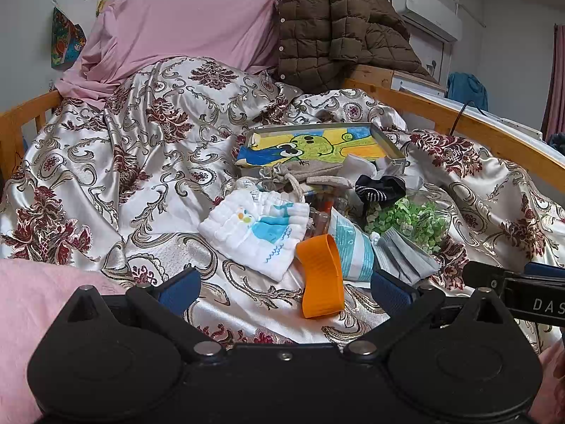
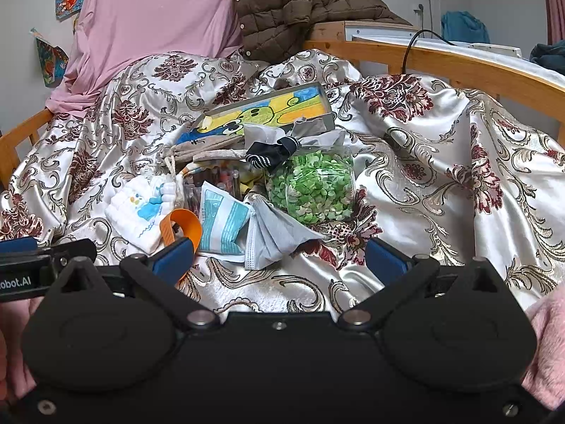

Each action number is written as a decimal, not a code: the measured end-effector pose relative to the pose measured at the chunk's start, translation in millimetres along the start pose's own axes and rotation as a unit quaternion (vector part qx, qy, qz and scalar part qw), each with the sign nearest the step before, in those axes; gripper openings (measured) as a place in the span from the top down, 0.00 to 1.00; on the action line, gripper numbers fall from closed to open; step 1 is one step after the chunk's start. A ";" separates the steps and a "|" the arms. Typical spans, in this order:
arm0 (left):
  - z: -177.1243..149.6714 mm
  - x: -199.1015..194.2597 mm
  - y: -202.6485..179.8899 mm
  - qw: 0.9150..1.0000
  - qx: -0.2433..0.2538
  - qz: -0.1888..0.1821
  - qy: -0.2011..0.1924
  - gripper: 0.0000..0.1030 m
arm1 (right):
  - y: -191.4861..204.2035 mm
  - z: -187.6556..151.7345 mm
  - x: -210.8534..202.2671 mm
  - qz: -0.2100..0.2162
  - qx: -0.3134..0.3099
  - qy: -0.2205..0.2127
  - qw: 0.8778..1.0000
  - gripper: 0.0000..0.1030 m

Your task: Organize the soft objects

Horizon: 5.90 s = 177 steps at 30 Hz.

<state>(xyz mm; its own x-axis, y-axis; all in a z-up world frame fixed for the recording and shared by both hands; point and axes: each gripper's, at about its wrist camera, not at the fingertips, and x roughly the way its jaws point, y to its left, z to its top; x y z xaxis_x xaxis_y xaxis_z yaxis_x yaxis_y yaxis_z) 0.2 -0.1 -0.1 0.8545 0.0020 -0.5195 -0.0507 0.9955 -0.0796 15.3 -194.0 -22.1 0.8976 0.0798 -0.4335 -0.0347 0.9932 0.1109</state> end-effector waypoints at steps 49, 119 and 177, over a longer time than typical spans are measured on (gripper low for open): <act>29.1 136.5 -47.7 0.943 0.229 -0.082 0.228 0.16 | -23.8 81.3 182.4 0.122 -0.085 0.216 0.965 0.01; 122.7 167.9 -32.1 0.992 0.028 -0.124 0.008 0.63 | -9.8 130.0 176.6 0.106 -0.074 -0.007 0.992 0.90; 222.2 281.8 22.9 0.990 -0.127 -0.057 -0.006 0.02 | -7.1 251.0 313.6 0.047 0.030 -0.034 0.998 0.01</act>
<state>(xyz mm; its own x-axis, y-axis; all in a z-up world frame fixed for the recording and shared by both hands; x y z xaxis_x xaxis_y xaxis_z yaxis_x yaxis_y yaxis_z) 354.7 44.2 40.7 0.8682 -0.1057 -0.4848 -0.0807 0.9339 -0.3483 407.4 -197.3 65.6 0.9193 0.1647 -0.3574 -0.0955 0.9744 0.2034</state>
